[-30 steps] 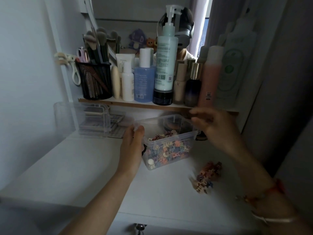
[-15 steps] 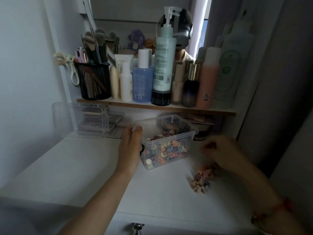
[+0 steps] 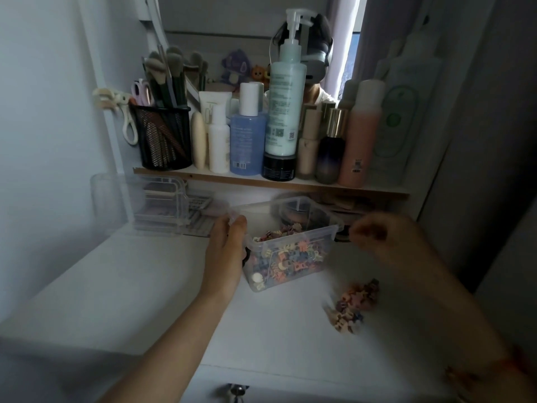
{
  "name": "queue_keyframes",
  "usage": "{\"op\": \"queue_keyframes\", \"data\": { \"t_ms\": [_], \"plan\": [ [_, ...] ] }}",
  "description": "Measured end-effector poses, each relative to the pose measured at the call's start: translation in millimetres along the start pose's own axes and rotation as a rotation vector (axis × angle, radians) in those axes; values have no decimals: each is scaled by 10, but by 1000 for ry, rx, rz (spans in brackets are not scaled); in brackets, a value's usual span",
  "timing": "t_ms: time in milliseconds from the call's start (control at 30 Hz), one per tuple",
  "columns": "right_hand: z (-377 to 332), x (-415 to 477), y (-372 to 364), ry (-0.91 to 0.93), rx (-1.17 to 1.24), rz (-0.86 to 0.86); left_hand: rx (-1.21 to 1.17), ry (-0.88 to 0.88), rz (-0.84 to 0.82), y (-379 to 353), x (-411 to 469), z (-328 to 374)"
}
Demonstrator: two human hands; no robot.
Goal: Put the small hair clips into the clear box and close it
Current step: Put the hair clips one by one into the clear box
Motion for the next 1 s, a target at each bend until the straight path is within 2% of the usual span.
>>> {"op": "queue_keyframes", "data": {
  "t_ms": [67, 134, 267, 334, 467, 501, 567, 634, 701, 768, 835, 935, 1001],
  "plan": [
    [237, -110, -172, -127, -197, -212, 17, 0, 2, 2, -2, 0],
    [365, -192, -315, -173, -350, -359, 23, -8, 3, 10, -15, 14],
    [411, -180, -349, -183, -412, -363, 26, -2, 0, 11, -28, 12],
    [335, -154, -327, -152, -351, -308, 28, 6, 2, 11, -23, -3],
    [-236, -27, 51, 84, 178, 100, 32, 2, 4, 7, -10, -6],
    [-386, 15, 93, 153, 233, 155, 31, -1, 5, 10, -5, -6],
    [-595, 114, -4, 232, 207, 145, 29, 4, 0, 8, -3, -7],
    [-637, 161, -169, 263, 66, 113, 28, 7, -2, 11, -9, -15],
    [-600, 111, -182, 312, -63, 163, 31, 5, 0, 21, -12, -8],
    [-436, 28, -72, 260, -41, 191, 35, 6, 2, 24, -4, -5],
    [-145, -27, 12, 94, 32, 144, 39, 8, 7, 25, 5, -9],
    [272, -111, -62, -123, -124, -63, 44, 7, 8, 8, -4, -8],
    [395, -192, -219, -170, -239, -234, 44, 3, 4, 2, -14, 3]
  ]
}}
Point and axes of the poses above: each hand's wrist, its own x-axis towards the middle knuckle, its own y-axis out of the back of the hand, z = x × y, the point moved 10 cm from there along x, towards the middle knuckle, and after that the axes turned 12 degrees about x, right-handed, at the moved point
